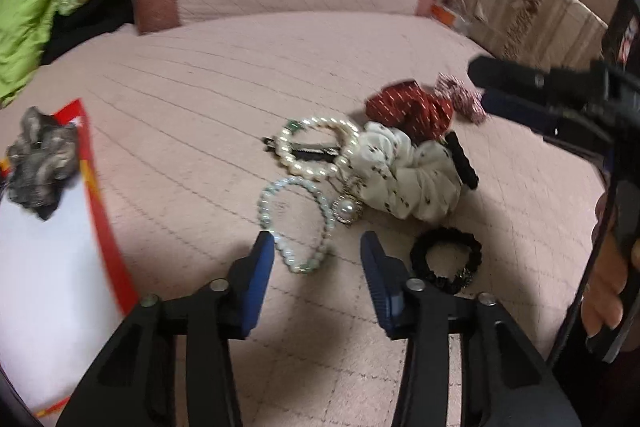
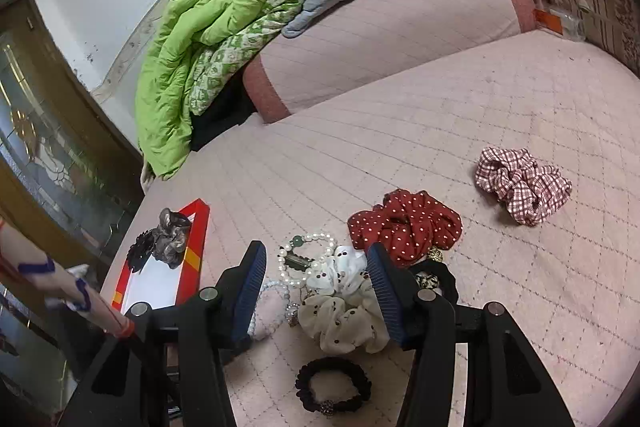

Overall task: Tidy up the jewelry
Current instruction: 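Move both open tools back to the jewelry pile, then grasp the light blue bead bracelet with the left tool while the right tool grasps the silver pearl brooch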

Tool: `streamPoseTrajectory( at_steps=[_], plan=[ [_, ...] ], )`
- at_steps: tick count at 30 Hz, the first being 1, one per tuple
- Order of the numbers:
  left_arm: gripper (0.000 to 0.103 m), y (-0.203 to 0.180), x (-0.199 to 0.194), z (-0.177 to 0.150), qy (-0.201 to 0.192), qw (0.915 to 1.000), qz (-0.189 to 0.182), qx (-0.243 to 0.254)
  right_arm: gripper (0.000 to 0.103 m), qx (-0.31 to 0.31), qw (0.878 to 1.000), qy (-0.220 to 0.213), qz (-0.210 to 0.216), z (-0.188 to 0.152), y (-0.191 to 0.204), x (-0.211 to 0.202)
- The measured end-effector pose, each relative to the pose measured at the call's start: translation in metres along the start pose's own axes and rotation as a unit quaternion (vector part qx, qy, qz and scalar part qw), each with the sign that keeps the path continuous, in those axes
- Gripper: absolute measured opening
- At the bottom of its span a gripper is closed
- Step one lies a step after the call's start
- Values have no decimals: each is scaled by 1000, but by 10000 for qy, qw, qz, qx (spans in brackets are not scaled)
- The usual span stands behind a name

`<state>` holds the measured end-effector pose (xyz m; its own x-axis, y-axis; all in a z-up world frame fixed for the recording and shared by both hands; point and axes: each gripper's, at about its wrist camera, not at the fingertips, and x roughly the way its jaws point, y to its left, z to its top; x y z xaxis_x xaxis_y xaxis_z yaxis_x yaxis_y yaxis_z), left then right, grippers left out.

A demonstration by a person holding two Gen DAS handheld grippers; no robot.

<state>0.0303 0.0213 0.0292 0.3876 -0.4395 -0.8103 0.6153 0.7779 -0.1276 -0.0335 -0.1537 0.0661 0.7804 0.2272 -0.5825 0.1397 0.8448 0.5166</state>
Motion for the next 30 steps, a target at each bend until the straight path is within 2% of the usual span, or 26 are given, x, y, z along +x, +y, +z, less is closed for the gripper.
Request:
streamPoseTrajectory(
  at_steps=[1, 6, 8, 14, 18, 22, 26, 28, 29, 30],
  plan=[
    [42, -2, 4, 0, 51, 10000, 7, 78, 57, 38, 10000, 12, 5, 1, -1, 0],
    [28, -8, 22, 3, 179, 9994, 82, 290, 57, 115, 9999, 30, 5, 1, -4, 0],
    [16, -7, 30, 2, 319, 9991, 14, 264, 57, 112, 9999, 39, 4, 1, -3, 0],
    [7, -18, 34, -1, 248, 9979, 264, 540, 57, 113, 9999, 34, 6, 1, -3, -1],
    [5, -3, 32, 0, 254, 9995, 124, 165, 57, 54, 9998, 164, 95, -2, 0, 2],
    [5, 13, 26, 0, 169, 9996, 211, -109, 57, -18, 9995, 247, 193, -5, 6, 5],
    [5, 29, 10, 6, -148, 9989, 125, -428, 57, -232, 9977, 441, 458, -10, 18, 13],
    [5, 36, 0, 12, -394, 9977, 79, -551, 43, -433, 9949, 659, 623, -16, 29, 20],
    [5, 38, -7, 15, -542, 9967, 70, -597, 32, -527, 9928, 807, 705, -20, 34, 25],
    [5, 40, -12, 18, -656, 9958, 63, -632, 29, -583, 9917, 904, 697, -23, 36, 29]
  ],
)
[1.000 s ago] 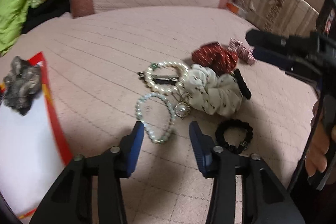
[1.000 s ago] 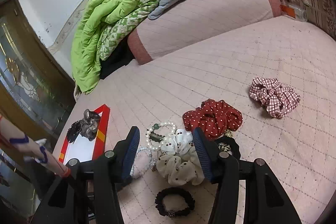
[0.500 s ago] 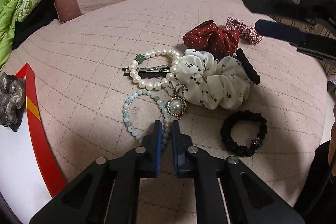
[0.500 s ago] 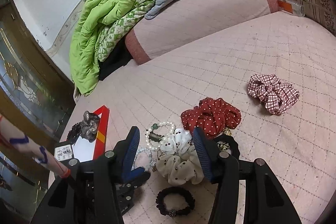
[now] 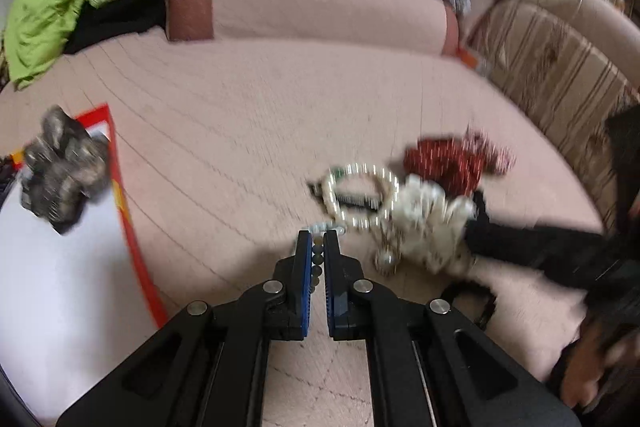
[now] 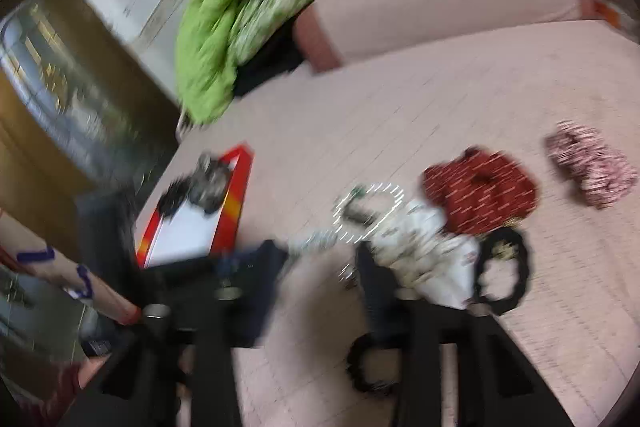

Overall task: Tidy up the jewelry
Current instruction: 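Grasp the light blue bead bracelet with the left tool while the right tool grasps the silver pearl brooch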

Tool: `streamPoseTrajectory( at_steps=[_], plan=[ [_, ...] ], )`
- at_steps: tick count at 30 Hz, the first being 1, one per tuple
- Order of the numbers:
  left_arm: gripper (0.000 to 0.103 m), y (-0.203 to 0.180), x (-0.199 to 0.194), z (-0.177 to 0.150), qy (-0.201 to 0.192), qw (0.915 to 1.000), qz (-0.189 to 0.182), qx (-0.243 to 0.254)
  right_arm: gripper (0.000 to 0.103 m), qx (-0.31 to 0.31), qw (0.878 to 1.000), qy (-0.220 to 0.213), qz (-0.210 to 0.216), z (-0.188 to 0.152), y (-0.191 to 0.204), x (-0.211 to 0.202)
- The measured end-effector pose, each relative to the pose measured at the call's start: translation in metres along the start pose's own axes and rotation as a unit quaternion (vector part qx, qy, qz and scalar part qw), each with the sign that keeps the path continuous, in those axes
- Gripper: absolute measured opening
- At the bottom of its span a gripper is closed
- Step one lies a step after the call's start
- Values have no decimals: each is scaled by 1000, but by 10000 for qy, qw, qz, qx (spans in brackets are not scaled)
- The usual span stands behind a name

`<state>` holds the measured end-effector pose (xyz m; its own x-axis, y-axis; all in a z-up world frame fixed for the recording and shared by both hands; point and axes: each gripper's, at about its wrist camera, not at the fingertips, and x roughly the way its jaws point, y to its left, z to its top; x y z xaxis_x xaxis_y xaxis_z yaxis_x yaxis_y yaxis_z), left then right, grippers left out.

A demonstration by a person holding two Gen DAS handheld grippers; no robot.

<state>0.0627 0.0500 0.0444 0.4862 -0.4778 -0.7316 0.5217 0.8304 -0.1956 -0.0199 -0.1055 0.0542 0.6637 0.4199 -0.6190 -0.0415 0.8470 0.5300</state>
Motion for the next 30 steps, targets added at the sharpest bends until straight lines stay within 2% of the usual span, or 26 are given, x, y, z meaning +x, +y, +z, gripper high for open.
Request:
streamPoseTrajectory(
  at_steps=[2, 5, 9, 12, 17, 22, 26, 30],
  plan=[
    [5, 2, -6, 5, -147, 9999, -15, -25, 26, -65, 9995, 283, -97, -6, 2, 13],
    [5, 7, -15, 11, -335, 9994, -23, -23, 26, 136, 9984, 553, 45, -11, -4, 26],
    [5, 9, -23, 12, -424, 9991, -57, -54, 26, -18, 9967, 775, -243, -19, 0, 43],
    [5, 10, -25, 12, -433, 9990, -93, -66, 26, -212, 9944, 789, -673, -20, 3, 55],
    [5, 12, -29, 12, -466, 9988, -105, -58, 26, -275, 9911, 792, -1031, -16, 0, 74],
    [5, 13, -30, 12, -460, 9989, -104, -54, 26, -858, 9824, 738, -1483, -14, 13, 87],
    [5, 15, -29, 12, -461, 9989, -85, -75, 24, -1111, 9785, 734, -1575, -16, 17, 85],
    [5, 15, -28, 12, -450, 9989, -67, -90, 23, -959, 9831, 682, -1404, -14, 14, 77]
  ],
)
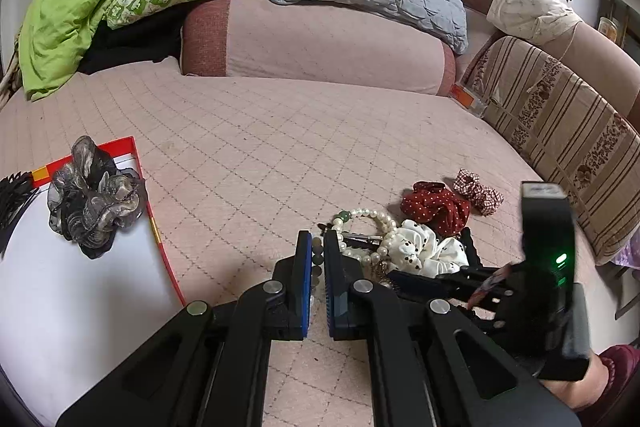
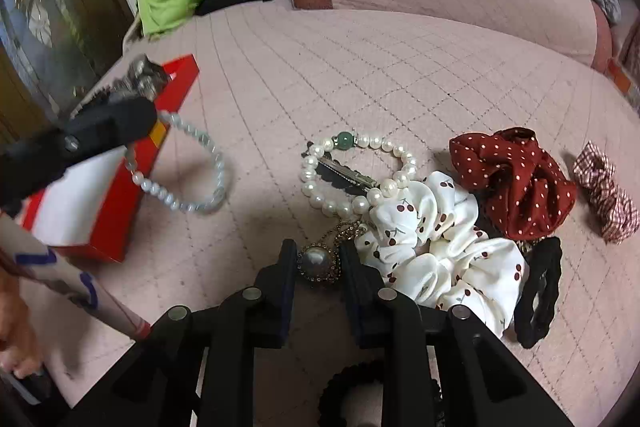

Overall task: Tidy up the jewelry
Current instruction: 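Grasp the light blue bead bracelet with the left tool while the right tool grasps the silver pearl brooch, then carry the bead bracelet and pearl brooch in both tools into the tray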

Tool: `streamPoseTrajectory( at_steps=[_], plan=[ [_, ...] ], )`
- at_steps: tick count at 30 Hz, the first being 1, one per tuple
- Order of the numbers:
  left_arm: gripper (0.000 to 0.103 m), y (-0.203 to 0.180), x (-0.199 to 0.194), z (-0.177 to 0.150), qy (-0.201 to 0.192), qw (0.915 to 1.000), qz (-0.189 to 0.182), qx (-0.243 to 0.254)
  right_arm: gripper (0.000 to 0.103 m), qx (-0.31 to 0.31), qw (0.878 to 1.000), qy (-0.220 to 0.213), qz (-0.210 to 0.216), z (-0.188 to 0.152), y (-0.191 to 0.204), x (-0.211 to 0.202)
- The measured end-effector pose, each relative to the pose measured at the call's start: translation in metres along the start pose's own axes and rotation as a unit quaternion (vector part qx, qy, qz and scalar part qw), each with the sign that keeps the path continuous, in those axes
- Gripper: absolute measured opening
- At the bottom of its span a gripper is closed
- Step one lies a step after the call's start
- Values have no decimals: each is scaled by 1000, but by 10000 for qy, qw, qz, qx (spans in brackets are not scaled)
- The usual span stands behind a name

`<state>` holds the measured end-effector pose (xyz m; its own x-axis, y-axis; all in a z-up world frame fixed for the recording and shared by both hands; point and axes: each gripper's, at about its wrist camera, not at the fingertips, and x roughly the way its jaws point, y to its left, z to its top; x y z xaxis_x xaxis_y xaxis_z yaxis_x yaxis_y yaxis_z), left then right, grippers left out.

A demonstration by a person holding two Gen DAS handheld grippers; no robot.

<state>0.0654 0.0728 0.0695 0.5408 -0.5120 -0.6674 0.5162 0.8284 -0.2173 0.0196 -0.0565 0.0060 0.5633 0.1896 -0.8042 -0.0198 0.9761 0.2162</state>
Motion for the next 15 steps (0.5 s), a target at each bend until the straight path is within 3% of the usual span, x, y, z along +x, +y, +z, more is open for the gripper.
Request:
streamPoseTrajectory(
  at_steps=[7, 15],
  plan=[
    [5, 0, -1, 1, -10, 10000, 29, -3, 23, 198, 9982, -483, 290, 5, -4, -32],
    [5, 2, -3, 2, -53, 9999, 86, -27, 24, 397, 9927, -1107, 262, 13, -14, -65]
  ],
)
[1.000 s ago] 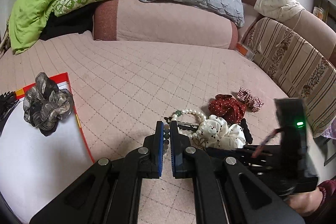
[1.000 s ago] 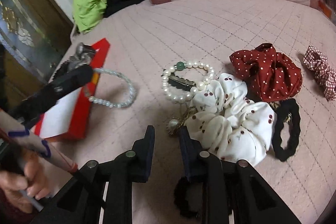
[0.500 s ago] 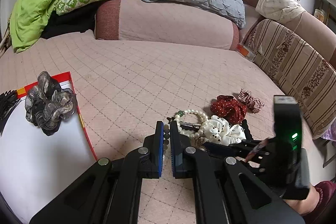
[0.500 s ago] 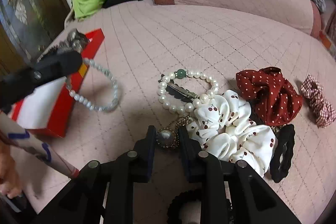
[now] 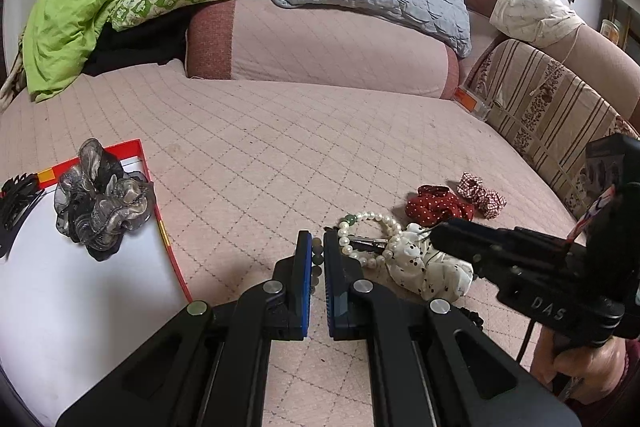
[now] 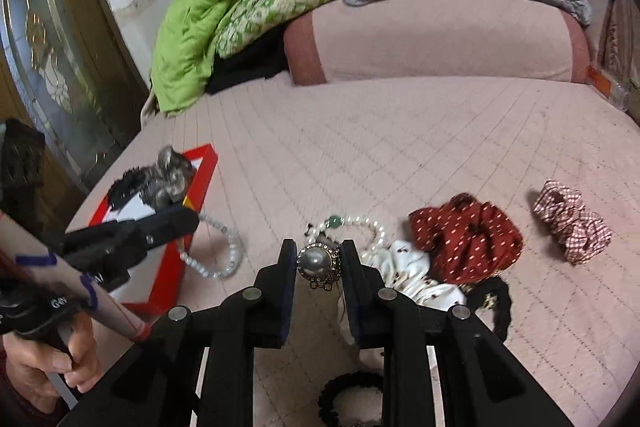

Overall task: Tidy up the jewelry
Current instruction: 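Carry the bead bracelet and pearl brooch in both tools into the tray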

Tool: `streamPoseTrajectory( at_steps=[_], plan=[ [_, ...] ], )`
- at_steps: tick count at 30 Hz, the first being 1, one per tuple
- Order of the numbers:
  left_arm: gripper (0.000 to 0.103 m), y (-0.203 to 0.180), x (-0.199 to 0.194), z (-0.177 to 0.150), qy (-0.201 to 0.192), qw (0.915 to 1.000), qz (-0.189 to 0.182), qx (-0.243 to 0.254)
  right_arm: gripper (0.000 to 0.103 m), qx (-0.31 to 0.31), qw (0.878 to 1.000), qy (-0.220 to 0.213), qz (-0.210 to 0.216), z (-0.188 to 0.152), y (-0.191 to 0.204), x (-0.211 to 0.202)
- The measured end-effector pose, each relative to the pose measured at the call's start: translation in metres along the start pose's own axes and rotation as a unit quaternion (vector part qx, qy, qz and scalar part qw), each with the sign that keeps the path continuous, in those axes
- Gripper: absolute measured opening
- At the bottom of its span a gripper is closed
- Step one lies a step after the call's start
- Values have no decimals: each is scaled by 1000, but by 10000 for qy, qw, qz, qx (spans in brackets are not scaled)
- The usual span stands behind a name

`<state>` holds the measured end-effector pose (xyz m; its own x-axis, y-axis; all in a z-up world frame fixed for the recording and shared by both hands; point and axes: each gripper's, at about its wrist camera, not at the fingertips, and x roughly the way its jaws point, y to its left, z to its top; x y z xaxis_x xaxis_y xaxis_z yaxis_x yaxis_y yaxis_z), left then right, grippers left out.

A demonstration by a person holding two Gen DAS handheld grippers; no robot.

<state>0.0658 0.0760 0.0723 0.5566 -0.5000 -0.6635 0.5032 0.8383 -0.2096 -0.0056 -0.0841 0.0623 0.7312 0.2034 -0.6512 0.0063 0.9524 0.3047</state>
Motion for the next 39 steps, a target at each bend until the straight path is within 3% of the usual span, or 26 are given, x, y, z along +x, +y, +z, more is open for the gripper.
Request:
streamPoseTrajectory(
  at_steps=[20, 39],
  plan=[
    [5, 25, -27, -4, -233, 9992, 281, -178, 24, 49, 9999, -109, 79, 1, 10, -7],
    [5, 91, -70, -4, -516, 9938, 640, -745, 24, -516, 9962, -158, 680, 23, 112, -8]
  ],
)
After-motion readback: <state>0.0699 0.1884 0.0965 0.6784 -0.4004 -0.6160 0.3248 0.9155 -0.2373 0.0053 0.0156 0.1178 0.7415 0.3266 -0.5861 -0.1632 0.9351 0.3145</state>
